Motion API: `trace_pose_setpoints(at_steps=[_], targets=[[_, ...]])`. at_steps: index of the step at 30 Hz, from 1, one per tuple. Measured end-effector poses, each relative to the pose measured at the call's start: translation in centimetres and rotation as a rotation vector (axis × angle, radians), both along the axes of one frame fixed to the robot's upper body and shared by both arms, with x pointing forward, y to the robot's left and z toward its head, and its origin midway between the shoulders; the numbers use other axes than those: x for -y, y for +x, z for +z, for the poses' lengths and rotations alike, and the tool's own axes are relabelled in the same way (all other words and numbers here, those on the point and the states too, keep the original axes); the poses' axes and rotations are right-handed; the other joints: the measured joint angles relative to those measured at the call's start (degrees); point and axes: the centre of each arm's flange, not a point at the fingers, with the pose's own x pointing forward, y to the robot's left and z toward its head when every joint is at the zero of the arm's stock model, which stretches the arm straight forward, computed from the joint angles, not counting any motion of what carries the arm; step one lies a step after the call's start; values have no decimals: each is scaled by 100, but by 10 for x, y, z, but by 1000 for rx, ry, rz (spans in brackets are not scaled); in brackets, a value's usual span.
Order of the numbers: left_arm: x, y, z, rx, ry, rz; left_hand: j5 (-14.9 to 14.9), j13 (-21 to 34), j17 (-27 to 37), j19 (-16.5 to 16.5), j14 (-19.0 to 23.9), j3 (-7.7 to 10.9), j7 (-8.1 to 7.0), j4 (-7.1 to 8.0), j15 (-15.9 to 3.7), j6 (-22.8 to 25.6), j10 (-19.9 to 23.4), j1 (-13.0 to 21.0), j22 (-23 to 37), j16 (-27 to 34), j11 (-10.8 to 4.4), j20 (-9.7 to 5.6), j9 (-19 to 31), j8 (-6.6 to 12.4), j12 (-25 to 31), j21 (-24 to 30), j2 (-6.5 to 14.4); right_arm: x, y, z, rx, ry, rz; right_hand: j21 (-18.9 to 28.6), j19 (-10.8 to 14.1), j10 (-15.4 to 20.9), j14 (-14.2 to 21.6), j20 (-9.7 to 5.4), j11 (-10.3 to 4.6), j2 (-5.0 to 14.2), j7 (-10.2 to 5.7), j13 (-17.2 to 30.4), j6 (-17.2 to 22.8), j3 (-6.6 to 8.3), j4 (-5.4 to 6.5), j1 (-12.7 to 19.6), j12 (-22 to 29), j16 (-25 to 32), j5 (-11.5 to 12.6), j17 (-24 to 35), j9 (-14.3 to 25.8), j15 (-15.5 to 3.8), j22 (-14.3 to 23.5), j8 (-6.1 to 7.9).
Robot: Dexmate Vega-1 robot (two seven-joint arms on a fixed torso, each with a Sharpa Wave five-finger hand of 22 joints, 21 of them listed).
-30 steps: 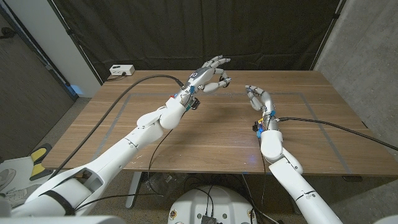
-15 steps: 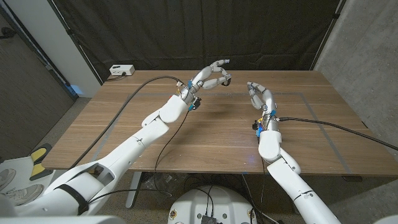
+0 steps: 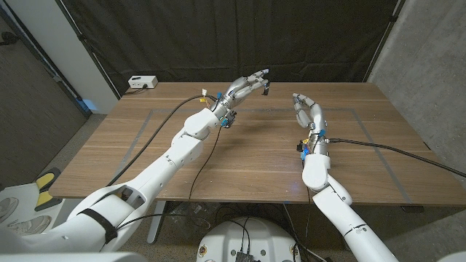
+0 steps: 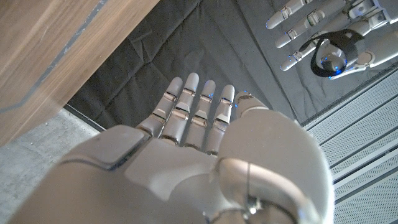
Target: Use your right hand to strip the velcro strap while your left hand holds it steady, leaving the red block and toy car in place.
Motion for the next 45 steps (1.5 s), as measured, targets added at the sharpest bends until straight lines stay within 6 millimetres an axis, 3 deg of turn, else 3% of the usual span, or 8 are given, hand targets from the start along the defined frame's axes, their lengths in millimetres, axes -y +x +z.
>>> trace_pose_setpoints(at_steps=[8,14,17,25,34,41,45], targets=[[1,7,-3,-109,-53,-130,-66,28,26,-41,-8,129,61,95,8,-61,-30,16,0,0,30,-41,204,156,0,0,14,2,-3,-1,25,12,-14,18,0,52,0,0,-10,-23,0,-31,0,31,-32,-23,0,0,0,-38,0,0,-27,0],[4,13,-6,-180,-80,-221,-198,58,76,-67,-100,361,193,130,-150,-13,-8,84,26,0,8,-260,458,412,0,0,-41,3,-7,-1,53,24,-22,36,-10,94,32,55,-52,-111,0,-60,0,29,-34,-43,-22,-44,0,-60,0,-33,-54,0],[6,18,-8,-225,-102,-278,-242,58,80,-68,-139,452,314,101,-189,-21,-10,102,26,0,10,-320,506,467,0,0,-25,3,-9,-1,80,37,-27,36,-10,94,32,54,-51,-179,0,-84,0,40,-137,28,-22,-44,0,-78,1,-33,-73,0],[14,21,-11,-286,-112,-376,-384,84,142,-69,-176,625,361,182,-153,-223,-206,159,50,-45,205,-318,683,556,0,0,-55,1,-16,-5,116,45,-62,102,-11,-13,63,54,-217,-405,-209,-153,-209,62,-475,254,-106,-44,-45,-91,-18,-2,-141,-24],[27,20,-10,-312,-113,-432,-598,111,245,-100,-201,855,346,365,-63,-657,-327,67,52,-45,326,-160,1008,688,0,68,36,-4,-24,-7,149,21,-88,102,-10,-52,42,53,-255,-558,-257,-164,-299,-4,-506,166,-128,-92,-45,-91,-27,-23,-186,-47],[43,20,-12,-350,-129,-482,-686,137,304,-99,-201,957,339,468,-63,-708,-285,1,79,-7,369,-162,1171,808,25,111,50,-10,-32,-10,189,11,-97,102,-10,-43,20,53,-264,-590,-265,-165,-291,-50,-490,135,-128,-91,-45,-90,-27,-1,-216,-18],[50,19,-13,-366,-136,-503,-725,137,318,-99,-180,1012,340,475,-42,-707,-263,-34,79,5,347,-162,1171,848,46,133,27,-14,-36,-12,212,9,-117,102,-11,51,20,52,-358,-641,-331,-146,-197,-66,-506,83,-127,-91,-21,-90,-26,-1,-249,39]])
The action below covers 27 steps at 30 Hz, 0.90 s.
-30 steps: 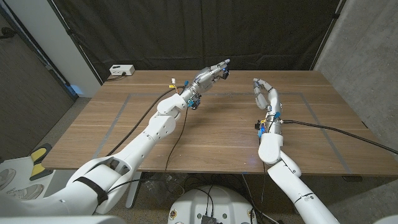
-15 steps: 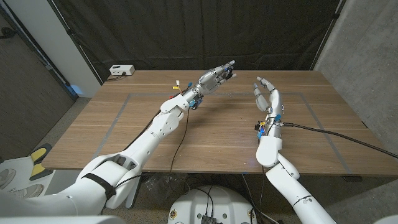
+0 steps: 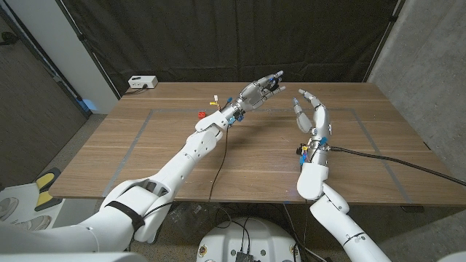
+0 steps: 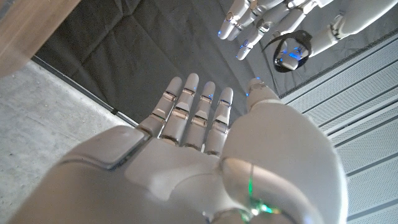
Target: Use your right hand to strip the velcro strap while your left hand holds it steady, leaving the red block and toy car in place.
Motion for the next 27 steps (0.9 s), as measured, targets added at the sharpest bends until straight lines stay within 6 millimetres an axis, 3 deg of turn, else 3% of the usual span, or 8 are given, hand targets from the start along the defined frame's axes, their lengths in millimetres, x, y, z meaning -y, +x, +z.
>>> trace_pose_setpoints(at_steps=[10,16,17,21,27], targets=[[19,-3,-6,-51,-23,-60,-100,27,53,0,45,133,0,38,-45,0,59,-53,-14,35,-1,0,25,63,43,44,-53,-9,-6,-9,36,21,-74,29,-31,69,55,-10,-69,-141,-89,21,293,-89,-41,-141,24,29,65,1,16,-9,-69,113],[29,-5,-12,-84,-27,-91,-143,27,79,0,49,182,-28,40,-53,-14,58,-55,-16,35,1,-1,-22,84,43,44,-54,-2,-6,-15,45,91,-158,29,-51,70,138,-31,-157,-234,-108,36,332,-150,-56,-173,45,83,93,16,15,-14,-116,159],[36,-7,-15,-93,-33,-105,-161,27,82,0,28,209,-47,44,-57,5,37,-131,-16,34,21,-1,-41,96,43,44,-67,-12,-14,-12,107,34,-189,29,-51,52,155,-31,-175,-259,-112,50,329,-152,-57,-151,45,83,126,15,15,-31,-122,159],[43,-10,-19,-113,-28,-118,-206,27,106,0,-13,276,-66,54,-54,24,-88,-143,-16,-4,102,-1,-71,106,16,44,-70,-15,-17,-13,128,32,-233,29,-71,-32,153,-51,-252,-286,-267,63,173,-182,-87,-180,42,83,198,30,15,-29,-149,91],[51,-16,-23,-138,-15,-127,-272,24,159,32,-13,359,-66,56,-54,24,-286,-228,-16,-41,191,31,-86,155,-69,19,-63,-18,-20,-14,125,15,-293,29,-166,-352,-78,-83,-204,-356,-409,106,31,-246,-102,-189,-54,47,298,69,15,5,-202,64]])
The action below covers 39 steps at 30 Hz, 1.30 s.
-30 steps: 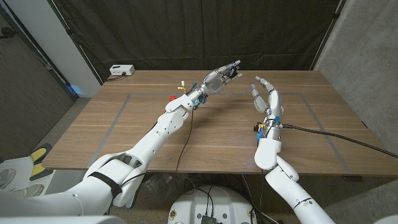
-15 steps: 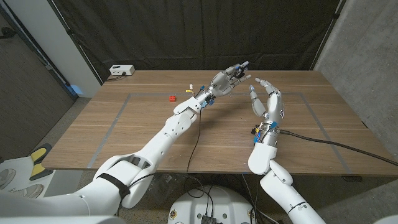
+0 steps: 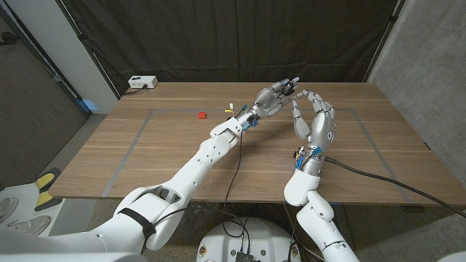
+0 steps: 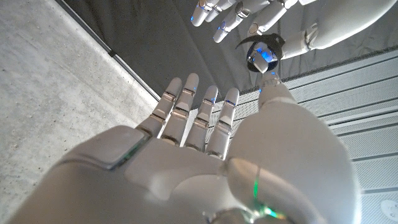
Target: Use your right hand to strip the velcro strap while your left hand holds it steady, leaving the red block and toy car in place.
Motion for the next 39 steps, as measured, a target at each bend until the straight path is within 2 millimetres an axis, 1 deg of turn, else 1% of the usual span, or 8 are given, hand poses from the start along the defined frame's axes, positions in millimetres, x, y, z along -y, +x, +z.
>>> trace_pose_setpoints(at_steps=[6,15,20,26,29,33,38,39], targets=[[1,-3,-1,-12,12,-3,-63,-38,48,-2,-22,67,-21,6,23,21,-171,-75,0,-8,75,63,-7,59,-72,-25,16,-4,-3,2,-13,-18,-44,0,-49,-65,-84,12,-45,-21,-121,27,127,-23,-8,-21,-12,-48,57,27,0,-23,-22,8],[0,-6,-1,-15,23,-17,-175,-114,106,-9,-31,186,-63,14,31,1,-508,-182,0,-86,210,97,-38,106,-173,-65,-30,-10,-5,7,-39,-54,-123,-28,-92,-182,-209,14,-162,-21,-140,27,413,-39,-24,-21,-53,-48,127,26,-1,-6,-35,78],[0,-8,-1,-13,24,-33,-218,-147,132,-1,-15,218,-83,-2,71,22,-607,-271,0,-108,248,123,-64,145,-221,-65,-29,-14,-4,10,-54,-76,-163,-28,-123,-307,-322,46,-142,-51,-160,54,454,-97,-2,-51,-97,-48,149,53,-9,6,-53,113],[0,-12,-2,-15,26,-53,-250,-174,159,-1,-28,265,-114,-2,96,-9,-631,-330,1,-108,271,123,-86,162,-221,-87,-28,-17,0,13,-80,-94,-216,-28,-152,-431,-404,31,-78,-96,-101,54,225,-150,23,-96,-144,-47,189,56,-16,7,-53,-12],[0,-14,-3,-17,28,-61,-260,-197,159,-1,-28,285,-113,-17,96,-9,-631,-330,1,-108,271,123,-115,184,-221,-87,-29,-18,2,14,-92,-98,-235,-28,-152,-490,-465,31,-19,-96,-18,54,101,-165,7,-96,-185,-47,211,80,-16,6,-52,-66],[-1,-16,-3,-18,30,-67,-260,-200,185,-1,-16,312,-113,-2,108,-10,-649,-377,1,-108,289,122,-118,185,-221,-63,-73,-18,4,15,-98,-101,-247,-28,-152,-509,-465,31,-1,-96,-28,54,29,-181,-8,-96,-185,-47,233,80,-16,6,-52,-66],[0,-17,-6,-28,33,-72,-297,-227,208,-1,3,329,-134,-19,126,-32,-650,-443,1,-80,290,122,-143,185,-182,-41,-51,-19,7,14,-90,-99,-255,-28,-118,-328,-341,3,-80,-96,-117,54,230,-197,-24,-96,-141,26,300,79,-16,6,-52,-17],[0,-17,-6,-31,33,-72,-308,-227,212,-1,3,366,-143,-25,126,-41,-650,-443,1,-80,290,122,-143,185,-182,-35,-51,-19,8,14,-88,-96,-257,-19,-76,-297,-315,41,-108,-96,-120,54,255,-197,-24,-96,-124,36,300,79,-16,6,-52,-17]])
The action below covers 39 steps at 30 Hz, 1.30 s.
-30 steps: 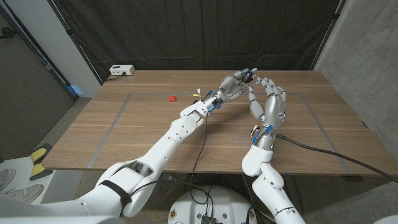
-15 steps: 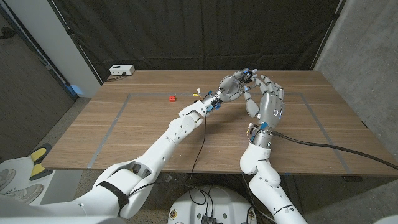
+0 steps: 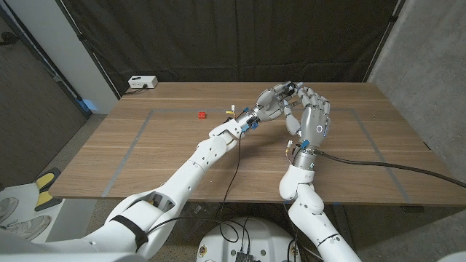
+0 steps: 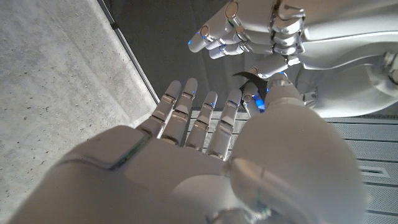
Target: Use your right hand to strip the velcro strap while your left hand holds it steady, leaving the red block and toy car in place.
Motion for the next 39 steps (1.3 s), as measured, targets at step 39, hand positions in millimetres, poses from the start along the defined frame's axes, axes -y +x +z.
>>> trace_pose_setpoints(at_steps=[39], targets=[[10,-2,1,-33,-23,-26,-49,-105,53,0,-31,159,-68,-80,29,-74,21,-241,0,43,-21,-1,-133,107,89,188,-16,1,8,-3,61,56,-21,406,236,791,754,-87,47,-66,443,292,161,-95,-79,51,426,5,-44,53,202,-42,-27,578]])
